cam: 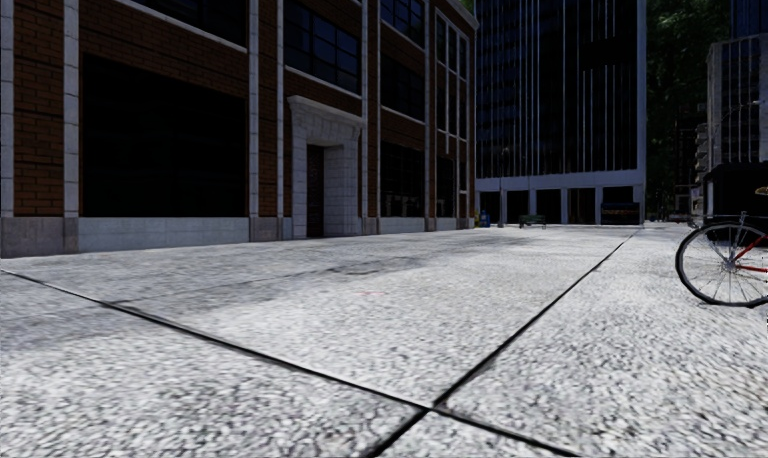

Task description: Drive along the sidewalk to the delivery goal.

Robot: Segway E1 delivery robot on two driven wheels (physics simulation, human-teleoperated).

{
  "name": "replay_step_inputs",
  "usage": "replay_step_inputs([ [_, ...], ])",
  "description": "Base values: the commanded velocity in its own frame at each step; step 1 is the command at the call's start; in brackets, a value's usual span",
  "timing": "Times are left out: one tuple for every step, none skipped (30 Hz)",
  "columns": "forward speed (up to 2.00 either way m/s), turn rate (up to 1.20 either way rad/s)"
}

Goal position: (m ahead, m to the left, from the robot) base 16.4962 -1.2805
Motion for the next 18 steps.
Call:
replay_step_inputs([
  [2.0, -0.47],
  [2.0, -0.47],
  [2.0, -0.47],
  [2.0, -0.47],
  [2.0, -0.47],
  [2.0, -0.47],
  [2.0, -0.47],
  [2.0, -0.47],
  [2.0, -0.47],
  [2.0, -0.4],
  [2.0, -0.14],
  [2.0, -0.14],
  [2.0, 0.0],
  [2.0, 0.0],
  [2.0, 0.0],
  [2.0, 0.0],
  [2.0, 0.0],
  [2.0, 0.0],
])
